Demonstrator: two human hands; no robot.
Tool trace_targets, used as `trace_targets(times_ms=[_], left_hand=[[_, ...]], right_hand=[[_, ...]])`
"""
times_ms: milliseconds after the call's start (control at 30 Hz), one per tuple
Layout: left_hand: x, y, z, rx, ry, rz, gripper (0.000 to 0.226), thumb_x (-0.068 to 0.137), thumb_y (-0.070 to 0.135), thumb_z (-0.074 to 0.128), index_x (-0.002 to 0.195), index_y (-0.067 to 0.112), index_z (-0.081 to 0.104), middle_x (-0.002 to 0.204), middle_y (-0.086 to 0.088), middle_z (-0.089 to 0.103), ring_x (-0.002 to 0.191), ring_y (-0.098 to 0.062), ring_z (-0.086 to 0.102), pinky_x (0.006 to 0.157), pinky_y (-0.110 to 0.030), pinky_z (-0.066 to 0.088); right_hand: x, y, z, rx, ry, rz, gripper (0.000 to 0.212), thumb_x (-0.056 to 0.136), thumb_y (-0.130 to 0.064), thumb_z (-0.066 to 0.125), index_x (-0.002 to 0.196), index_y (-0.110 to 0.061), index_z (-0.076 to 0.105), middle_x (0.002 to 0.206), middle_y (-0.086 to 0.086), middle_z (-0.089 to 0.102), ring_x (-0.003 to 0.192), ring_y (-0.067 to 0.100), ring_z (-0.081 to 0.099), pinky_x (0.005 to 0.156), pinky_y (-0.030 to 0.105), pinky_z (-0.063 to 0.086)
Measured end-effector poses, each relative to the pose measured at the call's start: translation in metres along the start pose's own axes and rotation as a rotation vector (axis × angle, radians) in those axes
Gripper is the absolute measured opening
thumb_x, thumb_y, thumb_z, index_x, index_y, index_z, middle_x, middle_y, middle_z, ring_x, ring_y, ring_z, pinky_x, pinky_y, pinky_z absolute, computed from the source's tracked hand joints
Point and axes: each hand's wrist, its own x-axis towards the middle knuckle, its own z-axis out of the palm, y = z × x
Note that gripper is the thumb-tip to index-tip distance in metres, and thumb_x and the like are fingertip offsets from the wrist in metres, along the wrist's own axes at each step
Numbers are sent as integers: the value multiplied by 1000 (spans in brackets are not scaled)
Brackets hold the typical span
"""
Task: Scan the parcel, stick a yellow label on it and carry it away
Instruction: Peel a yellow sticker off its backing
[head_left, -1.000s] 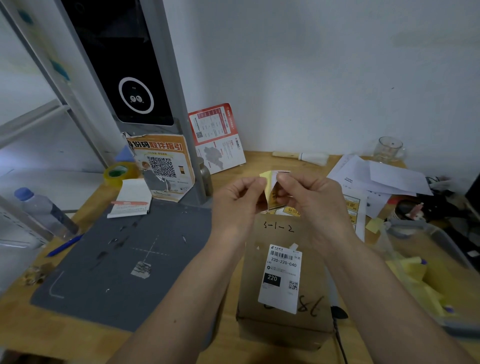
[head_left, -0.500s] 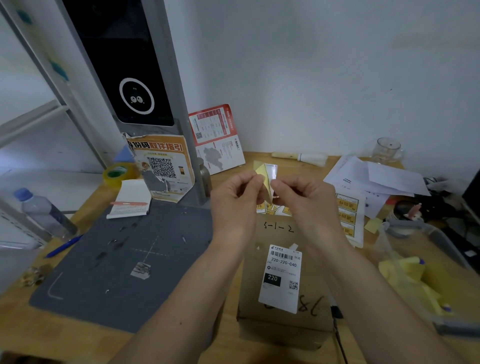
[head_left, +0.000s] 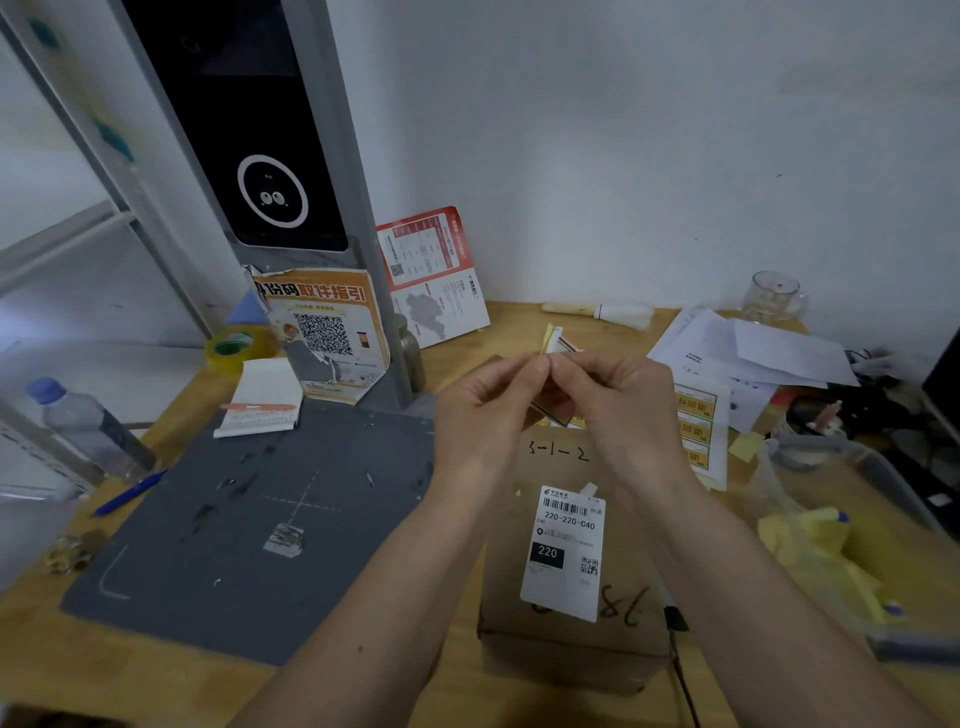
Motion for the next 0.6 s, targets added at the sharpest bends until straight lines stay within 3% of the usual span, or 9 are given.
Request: trace_targets(times_ms=[133,300,400,500,600], left_hand=[[2,2,1,81,39,18,18,87,5,63,79,14,77,81,-11,74,69,-16,72,69,-26,61],[4,-3,1,209,111,75,19,88,8,63,73,12,74,84,-17,73,82,-31,71,74,-34,61],[7,-6,0,249,129,63,16,91,13,60,80,10,71,86,-14,73,82,-29,71,74,-30,60],[12,-7,-2,171,130,-18,17,95,14,54,92,4,67,94,-13,72,77,-19,69,66,-20,58],[14,-7,-4,107,126,-41,18,96,14,53,97,1,66,100,-18,70,75,-16,67,65,-18,58]], right_hand=[[1,4,1,-36,5,7,10,83,-17,68,76,-19,75,79,7,71,64,9,63,57,18,47],[1,2,-1,-31,1,11,11,84,-16,67,75,-20,73,70,-1,71,58,2,64,56,13,48],[2,3,-2,0,-5,41,8,85,-16,67,83,-13,73,69,-2,71,62,3,66,60,16,52],[3,3,-2,69,-11,95,9,85,-16,66,83,-12,73,79,4,74,75,17,71,72,26,57],[4,3,-1,114,-8,123,10,86,-15,65,79,-14,72,75,1,75,72,16,72,72,27,57]])
